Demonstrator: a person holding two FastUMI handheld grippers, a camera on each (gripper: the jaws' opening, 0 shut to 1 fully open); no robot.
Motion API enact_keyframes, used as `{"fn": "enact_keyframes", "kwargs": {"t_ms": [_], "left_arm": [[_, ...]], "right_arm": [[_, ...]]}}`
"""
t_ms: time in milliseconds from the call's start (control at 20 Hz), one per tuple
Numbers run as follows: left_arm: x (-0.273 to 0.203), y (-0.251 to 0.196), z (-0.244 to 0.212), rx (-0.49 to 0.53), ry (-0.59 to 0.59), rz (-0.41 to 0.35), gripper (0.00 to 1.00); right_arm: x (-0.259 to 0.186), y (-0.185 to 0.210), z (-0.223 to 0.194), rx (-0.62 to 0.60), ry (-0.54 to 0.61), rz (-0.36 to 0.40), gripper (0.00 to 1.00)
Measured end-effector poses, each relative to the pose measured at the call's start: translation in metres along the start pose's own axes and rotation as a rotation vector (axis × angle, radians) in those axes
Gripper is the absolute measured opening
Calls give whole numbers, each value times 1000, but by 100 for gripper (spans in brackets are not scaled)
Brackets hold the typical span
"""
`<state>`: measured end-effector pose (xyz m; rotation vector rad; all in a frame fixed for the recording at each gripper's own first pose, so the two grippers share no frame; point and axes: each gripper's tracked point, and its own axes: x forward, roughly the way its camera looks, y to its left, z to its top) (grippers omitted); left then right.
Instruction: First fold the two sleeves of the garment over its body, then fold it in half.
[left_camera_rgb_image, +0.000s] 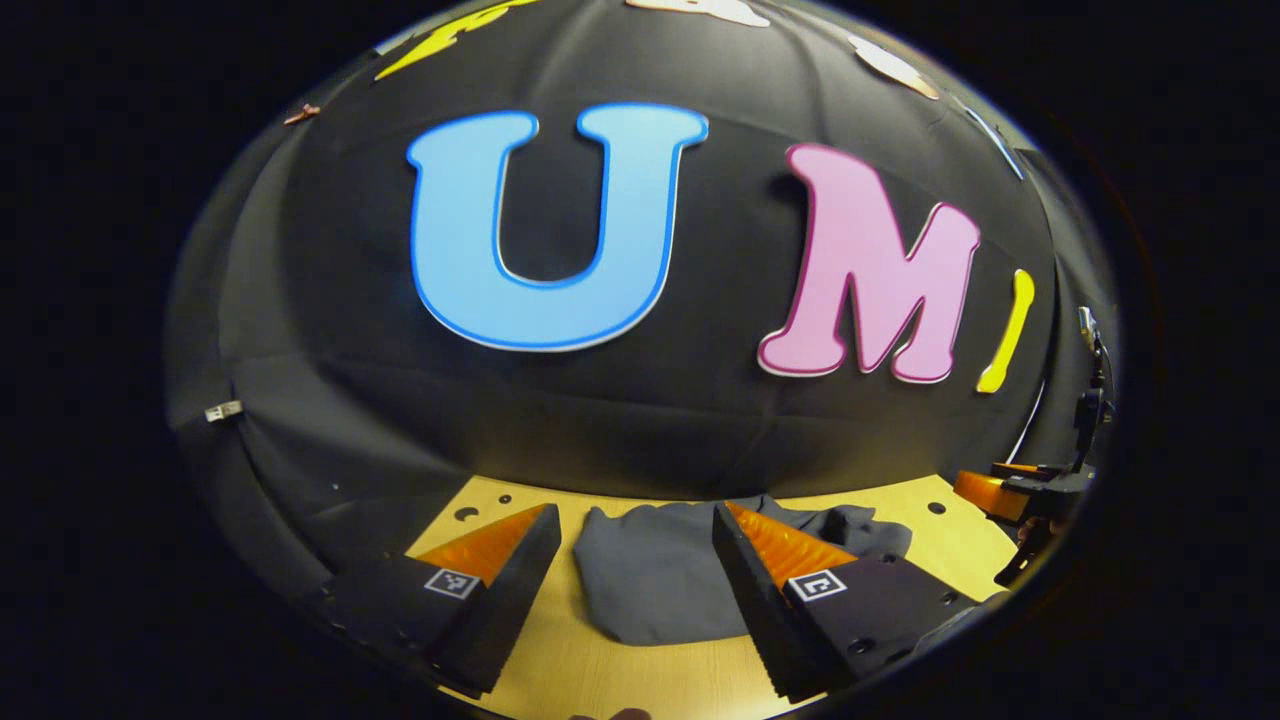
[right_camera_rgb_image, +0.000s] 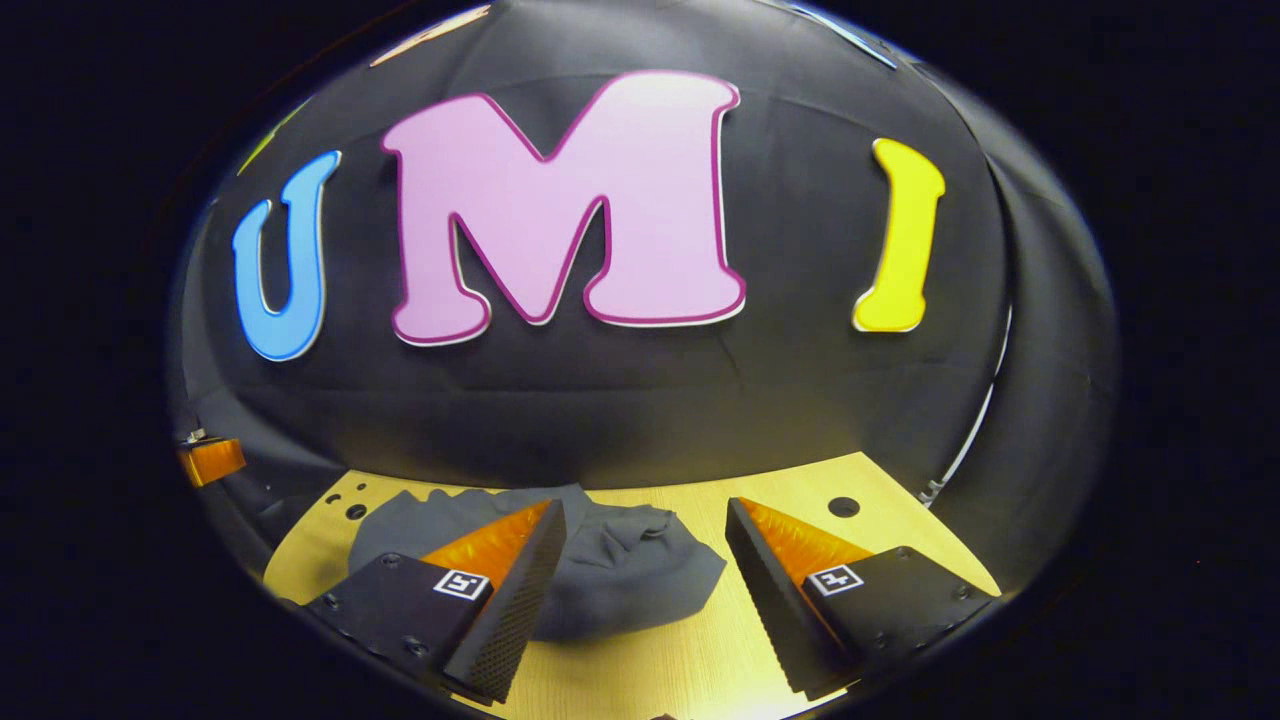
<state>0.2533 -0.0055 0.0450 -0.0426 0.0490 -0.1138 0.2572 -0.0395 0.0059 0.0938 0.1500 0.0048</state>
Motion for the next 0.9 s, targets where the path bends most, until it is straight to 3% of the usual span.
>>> {"fn": "enact_keyframes", "kwargs": {"t_ms": [150, 350, 500, 650, 700, 750, 900], "left_arm": [[-49, 0, 3, -11, -20, 10, 96], [-92, -8, -9, -54, -32, 23, 96], [-129, -8, -21, -76, -83, 61, 95], [-154, -11, -49, -95, -51, 78, 95], [-161, -10, -58, -98, -34, 85, 91], [-167, -11, -65, -97, -24, 87, 95], [-179, -13, -79, -78, -6, 92, 95]], "right_arm": [[-50, -4, 6, 2, -36, -18, 99], [-107, 9, -3, 9, -26, 27, 99], [-134, 11, -15, 2, -6, 57, 99], [-163, 20, -28, 2, 8, 71, 99], [-170, 23, -33, -1, 11, 78, 99], [-175, 26, -37, -9, 15, 87, 99], [-188, 31, -57, -6, 43, 87, 99]]}}
